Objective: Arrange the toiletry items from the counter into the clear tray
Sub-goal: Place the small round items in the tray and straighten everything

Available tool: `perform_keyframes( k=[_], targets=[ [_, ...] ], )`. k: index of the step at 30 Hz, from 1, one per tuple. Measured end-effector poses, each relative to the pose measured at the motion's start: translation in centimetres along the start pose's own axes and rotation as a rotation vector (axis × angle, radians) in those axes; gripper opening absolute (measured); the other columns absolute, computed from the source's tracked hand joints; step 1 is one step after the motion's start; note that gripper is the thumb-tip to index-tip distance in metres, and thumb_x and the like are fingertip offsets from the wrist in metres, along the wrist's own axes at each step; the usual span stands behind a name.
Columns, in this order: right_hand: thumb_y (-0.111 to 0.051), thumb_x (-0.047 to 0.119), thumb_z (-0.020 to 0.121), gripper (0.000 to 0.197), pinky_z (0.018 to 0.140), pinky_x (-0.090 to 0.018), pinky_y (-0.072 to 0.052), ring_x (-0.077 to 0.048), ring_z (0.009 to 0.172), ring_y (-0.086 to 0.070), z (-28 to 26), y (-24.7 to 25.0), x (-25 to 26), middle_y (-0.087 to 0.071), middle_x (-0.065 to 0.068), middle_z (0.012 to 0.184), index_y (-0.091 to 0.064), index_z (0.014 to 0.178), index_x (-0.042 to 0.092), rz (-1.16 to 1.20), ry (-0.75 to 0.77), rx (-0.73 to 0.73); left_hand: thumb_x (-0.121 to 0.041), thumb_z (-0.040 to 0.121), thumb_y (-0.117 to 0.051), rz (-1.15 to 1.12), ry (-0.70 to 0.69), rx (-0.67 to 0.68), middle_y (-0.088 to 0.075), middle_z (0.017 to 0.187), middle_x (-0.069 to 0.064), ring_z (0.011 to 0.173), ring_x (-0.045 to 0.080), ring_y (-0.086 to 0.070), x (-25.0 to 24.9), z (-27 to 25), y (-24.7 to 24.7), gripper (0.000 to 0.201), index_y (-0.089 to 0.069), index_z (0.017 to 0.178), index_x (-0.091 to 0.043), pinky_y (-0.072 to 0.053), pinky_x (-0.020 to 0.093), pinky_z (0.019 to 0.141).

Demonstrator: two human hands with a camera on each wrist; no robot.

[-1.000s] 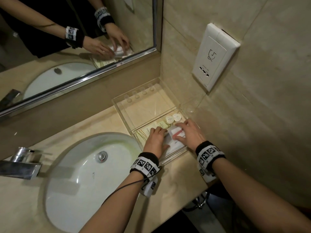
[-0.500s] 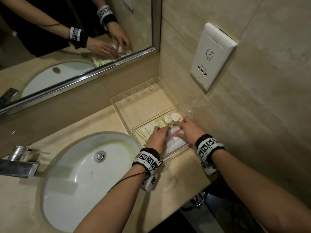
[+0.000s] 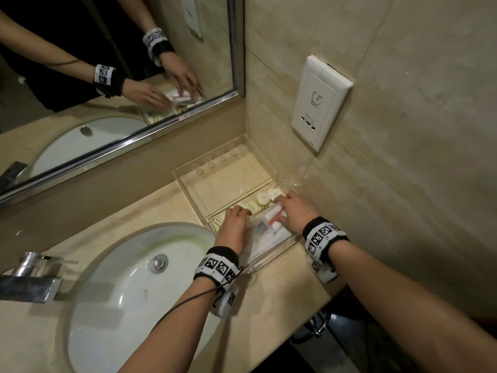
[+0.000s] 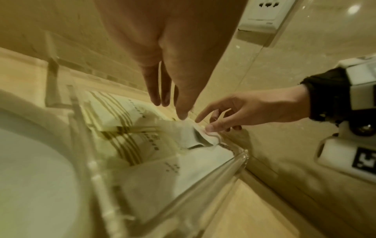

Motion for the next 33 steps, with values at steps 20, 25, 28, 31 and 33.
perform_keyframes(
  k=[20, 25, 28, 31, 33],
  targets=[
    [-0.057, 0.017, 0.091, 0.05, 0.096, -0.043, -0.048, -0.027, 0.116, -0.054, -2.5, -1.6, 3.5, -0.05, -0.004, 0.14, -0.047, 0.14, 0.02, -0.028, 0.168, -0.061, 0.006, 0.082, -0.057, 0.236, -0.026, 0.146, -0.043, 0.138, 0.008, 0.125, 0.028, -0.04, 2.6, -1.1, 0.2, 0.057, -0.047, 0.134, -0.016, -0.047, 0.04, 0.095],
    [-0.059, 0.02, 0.091, 0.052, 0.102, -0.044, -0.043, -0.028, 0.123, -0.048, -1.7, -2.9, 4.9, -0.048, -0.003, 0.144, -0.046, 0.141, 0.019, -0.032, 0.178, 0.003, -0.004, 0.079, -0.064, 0.287, -0.011, 0.126, -0.047, 0.131, 0.006, 0.119, 0.028, -0.044, 3.5, -0.4, -0.2, 0.05, -0.048, 0.126, -0.013, -0.049, 0.04, 0.084],
    [-0.053, 0.026, 0.094, 0.044, 0.102, -0.043, -0.041, -0.03, 0.119, -0.05, -1.7, -3.6, 4.6, -0.051, -0.003, 0.141, -0.05, 0.138, 0.019, -0.076, 0.158, 0.052, -0.007, 0.079, -0.067, 0.268, -0.021, 0.103, -0.05, 0.128, 0.005, 0.116, 0.026, -0.046, 3.8, -0.3, -0.3, 0.048, -0.05, 0.123, -0.015, -0.048, 0.038, 0.082],
    [-0.053, 0.027, 0.095, 0.04, 0.099, -0.041, -0.043, -0.029, 0.116, -0.052, -1.6, -3.8, 4.1, -0.055, -0.004, 0.137, -0.054, 0.134, 0.018, -0.027, 0.143, 0.067, -0.01, 0.079, -0.067, 0.25, -0.027, 0.096, -0.051, 0.126, 0.004, 0.114, 0.025, -0.047, 3.9, -0.2, -0.2, 0.046, -0.052, 0.122, -0.015, -0.047, 0.037, 0.083],
    [-0.056, 0.029, 0.094, 0.039, 0.099, -0.039, -0.046, -0.027, 0.116, -0.056, -1.4, -3.6, 4.3, -0.059, -0.006, 0.133, -0.058, 0.131, 0.016, 0.046, 0.104, 0.056, -0.01, 0.079, -0.067, 0.247, -0.026, 0.09, -0.051, 0.125, 0.004, 0.114, 0.025, -0.047, 3.8, -0.2, -0.1, 0.046, -0.052, 0.122, -0.015, -0.047, 0.036, 0.082]
  ],
)
Point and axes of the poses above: each hand's wrist, its own z-axis towards the middle knuckle, its own y-axis out of the back of the hand, x = y × z, the point moved 3 cm from there along z, towards the middle knuckle
